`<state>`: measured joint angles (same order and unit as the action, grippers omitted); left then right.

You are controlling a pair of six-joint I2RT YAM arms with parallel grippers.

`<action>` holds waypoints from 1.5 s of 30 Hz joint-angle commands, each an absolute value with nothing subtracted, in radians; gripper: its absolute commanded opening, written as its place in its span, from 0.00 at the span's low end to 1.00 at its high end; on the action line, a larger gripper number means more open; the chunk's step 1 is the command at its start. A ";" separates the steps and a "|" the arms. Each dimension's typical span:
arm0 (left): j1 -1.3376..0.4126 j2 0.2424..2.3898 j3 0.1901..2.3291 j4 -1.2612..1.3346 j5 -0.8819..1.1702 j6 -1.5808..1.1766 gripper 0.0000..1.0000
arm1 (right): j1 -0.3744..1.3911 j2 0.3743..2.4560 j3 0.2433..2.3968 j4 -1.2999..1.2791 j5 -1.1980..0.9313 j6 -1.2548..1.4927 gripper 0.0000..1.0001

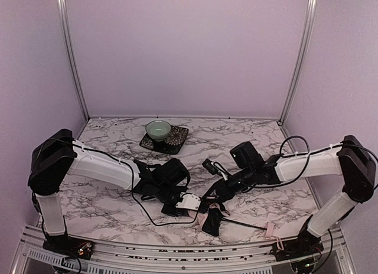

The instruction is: Put away the umbrella

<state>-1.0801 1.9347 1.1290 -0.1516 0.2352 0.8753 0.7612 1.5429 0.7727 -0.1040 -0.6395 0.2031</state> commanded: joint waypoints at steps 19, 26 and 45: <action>-1.019 2.089 1.120 -0.450 0.210 0.774 0.00 | 0.895 1.332 0.617 0.053 -0.600 0.438 0.00; -1.019 2.085 1.112 -0.448 0.214 0.790 0.00 | 0.872 1.240 0.642 -0.038 -0.448 0.380 0.32; -1.008 2.107 1.140 -0.466 0.246 0.754 0.00 | 0.970 1.276 0.489 0.126 -0.421 0.295 0.70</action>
